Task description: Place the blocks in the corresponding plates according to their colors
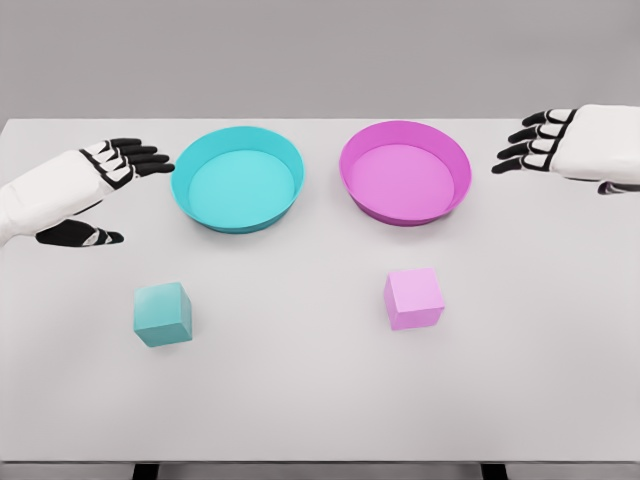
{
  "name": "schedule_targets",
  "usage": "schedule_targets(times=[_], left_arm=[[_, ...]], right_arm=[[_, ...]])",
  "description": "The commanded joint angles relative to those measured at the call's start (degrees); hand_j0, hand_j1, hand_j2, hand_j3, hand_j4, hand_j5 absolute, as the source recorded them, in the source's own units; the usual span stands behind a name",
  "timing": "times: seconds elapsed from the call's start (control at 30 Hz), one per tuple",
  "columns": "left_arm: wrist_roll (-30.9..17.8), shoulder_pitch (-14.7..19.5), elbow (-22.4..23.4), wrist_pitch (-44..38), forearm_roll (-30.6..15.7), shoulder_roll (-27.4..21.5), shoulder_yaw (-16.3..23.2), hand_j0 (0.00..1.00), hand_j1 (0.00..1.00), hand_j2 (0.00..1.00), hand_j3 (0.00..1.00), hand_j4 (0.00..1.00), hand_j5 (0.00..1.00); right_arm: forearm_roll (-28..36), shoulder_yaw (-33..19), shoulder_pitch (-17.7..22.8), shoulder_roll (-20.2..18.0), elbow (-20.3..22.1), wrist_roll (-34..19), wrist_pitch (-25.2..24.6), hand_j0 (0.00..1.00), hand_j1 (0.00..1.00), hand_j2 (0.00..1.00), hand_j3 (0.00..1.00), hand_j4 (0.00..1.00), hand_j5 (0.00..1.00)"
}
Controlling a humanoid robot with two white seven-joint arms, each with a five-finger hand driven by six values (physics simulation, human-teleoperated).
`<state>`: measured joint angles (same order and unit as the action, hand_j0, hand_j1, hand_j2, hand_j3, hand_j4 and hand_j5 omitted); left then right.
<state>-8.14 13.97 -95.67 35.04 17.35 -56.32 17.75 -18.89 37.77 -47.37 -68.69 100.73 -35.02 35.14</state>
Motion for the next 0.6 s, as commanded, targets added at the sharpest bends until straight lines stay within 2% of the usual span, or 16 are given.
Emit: schedule_targets(times=[0.0, 0.13, 0.17, 0.23, 0.3, 0.33, 0.37, 0.4, 0.47, 0.5, 0.57], left_arm=[[-1.0, 0.0, 0.0, 0.0, -0.4, -0.1, -0.1, 1.0, 1.0, 1.0, 1.0, 1.0, 1.0], [-1.4, 0.0, 0.0, 0.0, -0.4, -0.1, -0.1, 1.0, 1.0, 1.0, 1.0, 1.0, 1.0], [-4.6, 0.0, 0.0, 0.0, -0.4, -0.2, -0.2, 1.0, 1.0, 1.0, 1.0, 1.0, 1.0], [-14.2, 0.1, -0.4, 0.0, -0.7, -1.1, -0.9, 1.0, 1.0, 1.0, 1.0, 1.0, 1.0], [-24.4, 0.6, -1.5, 0.0, -1.0, -3.3, -2.2, 1.0, 1.0, 1.0, 1.0, 1.0, 1.0], [-26.9, 0.8, -2.0, 0.0, -1.2, -3.7, -3.7, 1.0, 1.0, 1.0, 1.0, 1.0, 1.0], [-26.9, 0.8, -2.2, 0.0, -1.3, -3.8, -4.7, 1.0, 1.0, 1.0, 1.0, 1.0, 1.0], [-26.9, 1.0, -3.0, 0.0, -1.4, -3.9, -4.8, 1.0, 1.0, 1.0, 1.0, 1.0, 1.0], [-26.9, 1.3, -4.2, 0.0, -1.4, -5.4, -4.9, 1.0, 1.0, 1.0, 1.0, 1.0, 1.0], [-26.9, 2.5, -5.3, 0.0, -1.4, -5.5, -4.9, 1.0, 1.0, 1.0, 1.0, 1.0, 1.0], [-26.9, 3.3, -5.3, 0.0, -1.4, -5.4, -4.8, 1.0, 1.0, 1.0, 1.0, 1.0, 1.0]], right_arm=[[0.2, 0.0, 0.0, 0.0, 0.0, 0.0, -0.1, 1.0, 1.0, 1.0, 1.0, 1.0, 1.0], [1.2, 0.0, -1.6, -0.6, 0.0, 0.0, -0.1, 1.0, 1.0, 1.0, 1.0, 1.0, 1.0], [3.7, 0.0, -1.9, -1.7, 0.0, 0.0, -0.1, 1.0, 1.0, 1.0, 1.0, 1.0, 1.0], [4.9, 0.7, -2.2, -1.7, 0.0, 0.0, -0.1, 1.0, 1.0, 1.0, 1.0, 1.0, 1.0], [4.7, 2.3, -5.1, -0.3, 0.0, 0.0, -0.1, 1.0, 1.0, 1.0, 1.0, 1.0, 1.0], [4.9, 4.0, -6.7, -0.1, 0.0, 0.0, -0.1, 1.0, 1.0, 1.0, 1.0, 1.0, 1.0], [4.7, 6.0, -8.0, 0.8, 0.0, 0.0, -0.1, 1.0, 1.0, 1.0, 1.0, 1.0, 1.0], [4.2, 9.4, -11.1, 3.7, 0.0, 0.0, -0.1, 1.0, 1.0, 1.0, 1.0, 1.0, 1.0], [4.2, 20.6, -17.0, 10.0, 0.0, 0.0, -0.1, 1.0, 1.0, 1.0, 1.0, 1.0, 1.0], [4.2, 24.4, -19.1, 10.9, 0.1, 0.0, -0.1, 1.0, 1.0, 1.0, 1.0, 1.0, 1.0], [4.2, 25.7, -19.6, 11.3, 0.1, 0.0, -0.1, 1.0, 1.0, 1.0, 1.0, 1.0, 1.0]])
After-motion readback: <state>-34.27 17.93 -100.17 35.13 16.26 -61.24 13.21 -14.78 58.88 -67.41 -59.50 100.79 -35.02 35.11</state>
